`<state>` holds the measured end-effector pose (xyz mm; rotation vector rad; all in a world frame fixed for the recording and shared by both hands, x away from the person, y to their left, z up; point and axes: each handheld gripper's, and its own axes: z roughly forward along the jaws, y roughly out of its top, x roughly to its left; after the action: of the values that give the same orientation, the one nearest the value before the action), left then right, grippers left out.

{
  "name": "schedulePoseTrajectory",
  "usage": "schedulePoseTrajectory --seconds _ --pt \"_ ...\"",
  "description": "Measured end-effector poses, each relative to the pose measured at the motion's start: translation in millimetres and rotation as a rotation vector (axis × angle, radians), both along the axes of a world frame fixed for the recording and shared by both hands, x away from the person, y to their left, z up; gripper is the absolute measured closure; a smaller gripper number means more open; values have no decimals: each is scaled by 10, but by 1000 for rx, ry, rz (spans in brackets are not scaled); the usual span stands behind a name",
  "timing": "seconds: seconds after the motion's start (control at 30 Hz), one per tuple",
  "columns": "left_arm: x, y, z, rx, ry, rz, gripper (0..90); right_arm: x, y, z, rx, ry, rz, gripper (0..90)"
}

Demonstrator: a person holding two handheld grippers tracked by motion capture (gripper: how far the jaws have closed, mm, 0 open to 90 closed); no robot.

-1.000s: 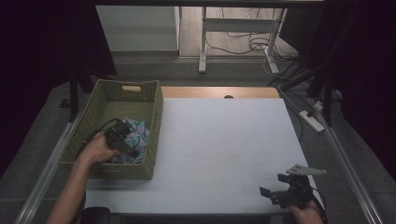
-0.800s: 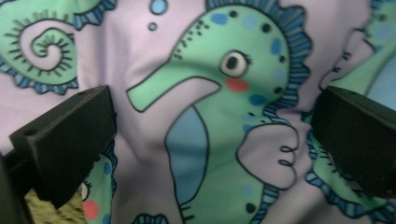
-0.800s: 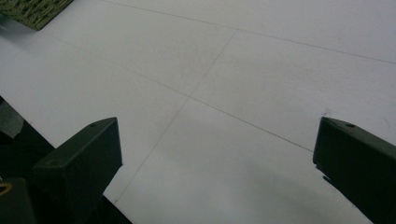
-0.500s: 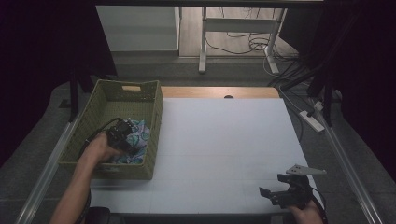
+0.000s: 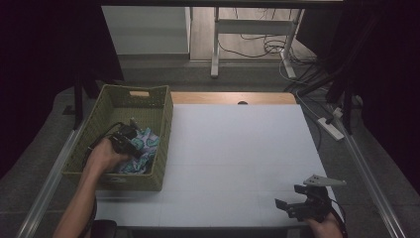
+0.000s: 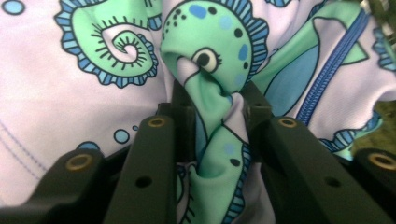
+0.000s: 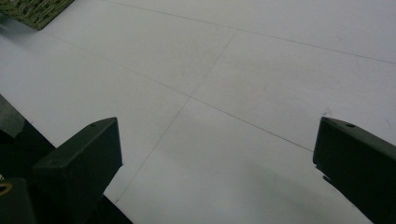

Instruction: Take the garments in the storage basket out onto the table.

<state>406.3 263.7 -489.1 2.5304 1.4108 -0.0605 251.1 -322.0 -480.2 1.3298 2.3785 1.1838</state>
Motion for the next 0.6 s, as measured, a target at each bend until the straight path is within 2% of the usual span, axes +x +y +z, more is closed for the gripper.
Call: schedulePoseTrajectory --seconds 0.13,0.17,0.2,0.27,0.3,0.37,0.43,0.47,0.5,0.53,0.6 --pt "-15 24 54 -23 -21 4 754 3 -1 -1 2 2 1 13" --pt "-34 55 116 -54 -61 17 755 3 -3 -1 4 2 1 13" --pt "-34 55 116 -54 -61 17 756 3 -3 -1 4 2 1 13" --pt "-52 96 177 -108 -96 33 756 2 -4 0 5 1 0 13" --pt "-70 126 233 -153 -126 42 756 4 -5 -1 5 2 0 13" --pt "-94 134 296 -164 -164 51 756 4 -4 -1 5 3 0 13" --pt "-104 135 333 -165 -176 49 756 4 -4 -1 5 3 0 13" --pt "-126 138 415 -176 -209 53 756 5 -4 -1 6 4 -1 13" --pt "-136 143 460 -183 -225 53 756 6 -5 -1 6 5 -1 13" --pt "-136 143 460 -183 -225 53 755 5 -4 -1 6 4 -1 13" --pt "-155 151 553 -198 -255 55 755 4 -4 -1 5 3 -1 13"
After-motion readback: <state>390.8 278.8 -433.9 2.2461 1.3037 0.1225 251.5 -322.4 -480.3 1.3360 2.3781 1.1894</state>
